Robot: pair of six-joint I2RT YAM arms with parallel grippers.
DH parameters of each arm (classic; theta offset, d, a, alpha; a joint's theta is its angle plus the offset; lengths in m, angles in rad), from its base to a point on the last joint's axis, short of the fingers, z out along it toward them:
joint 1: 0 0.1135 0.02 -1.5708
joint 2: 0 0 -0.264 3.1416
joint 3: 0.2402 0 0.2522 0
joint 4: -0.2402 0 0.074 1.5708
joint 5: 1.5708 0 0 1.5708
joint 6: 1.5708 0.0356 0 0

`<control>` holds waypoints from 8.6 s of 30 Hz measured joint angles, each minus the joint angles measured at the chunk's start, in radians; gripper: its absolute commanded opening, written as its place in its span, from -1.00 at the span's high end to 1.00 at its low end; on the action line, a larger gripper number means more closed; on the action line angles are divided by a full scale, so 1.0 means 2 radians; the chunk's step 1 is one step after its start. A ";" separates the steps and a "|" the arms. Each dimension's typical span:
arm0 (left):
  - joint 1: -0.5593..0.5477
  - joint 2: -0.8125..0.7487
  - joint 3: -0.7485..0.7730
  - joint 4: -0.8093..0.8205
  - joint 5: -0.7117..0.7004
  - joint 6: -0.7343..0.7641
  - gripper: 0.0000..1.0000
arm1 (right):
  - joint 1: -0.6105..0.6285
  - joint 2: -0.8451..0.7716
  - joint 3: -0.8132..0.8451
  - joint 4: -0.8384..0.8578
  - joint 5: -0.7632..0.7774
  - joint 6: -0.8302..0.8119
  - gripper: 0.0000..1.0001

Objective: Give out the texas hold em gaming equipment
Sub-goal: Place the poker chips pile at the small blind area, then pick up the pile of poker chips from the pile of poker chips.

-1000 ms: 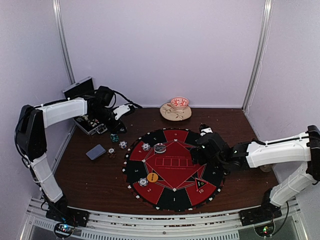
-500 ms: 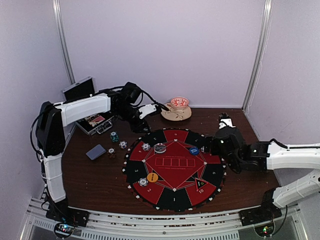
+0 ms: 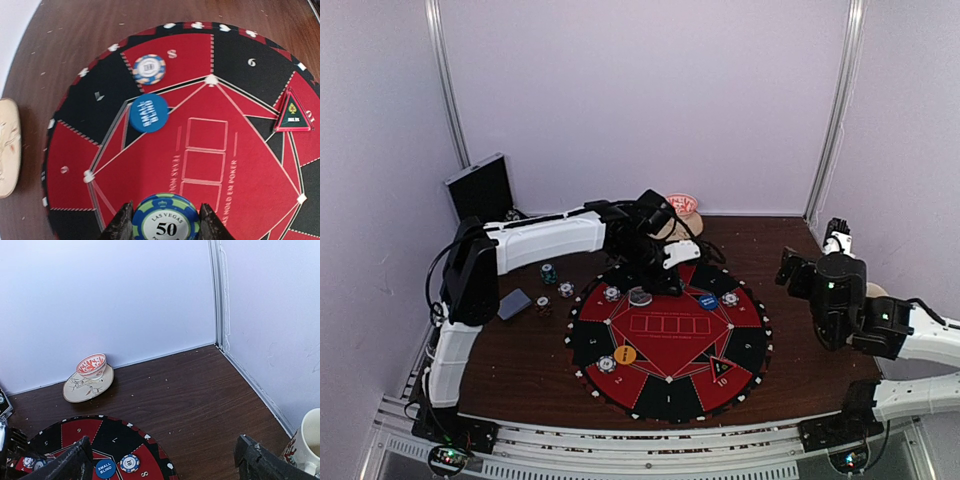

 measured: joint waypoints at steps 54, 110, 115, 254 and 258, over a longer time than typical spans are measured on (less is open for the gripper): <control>-0.062 0.262 0.286 0.050 0.110 0.050 0.72 | -0.002 -0.039 -0.002 -0.016 -0.028 0.024 -0.99; -0.068 0.307 0.322 0.094 0.057 0.056 0.08 | -0.002 -0.041 -0.002 -0.016 -0.054 0.018 -0.98; -0.070 0.307 0.321 0.094 0.055 0.058 -0.05 | -0.002 -0.043 -0.002 -0.016 -0.054 0.016 -0.98; 0.331 -0.096 -0.259 0.076 -0.021 -0.032 0.18 | 0.001 0.094 0.001 0.022 -0.131 -0.001 -0.97; 0.331 -0.096 -0.259 0.074 -0.016 -0.032 0.39 | 0.001 0.094 0.001 0.022 -0.131 -0.001 -0.98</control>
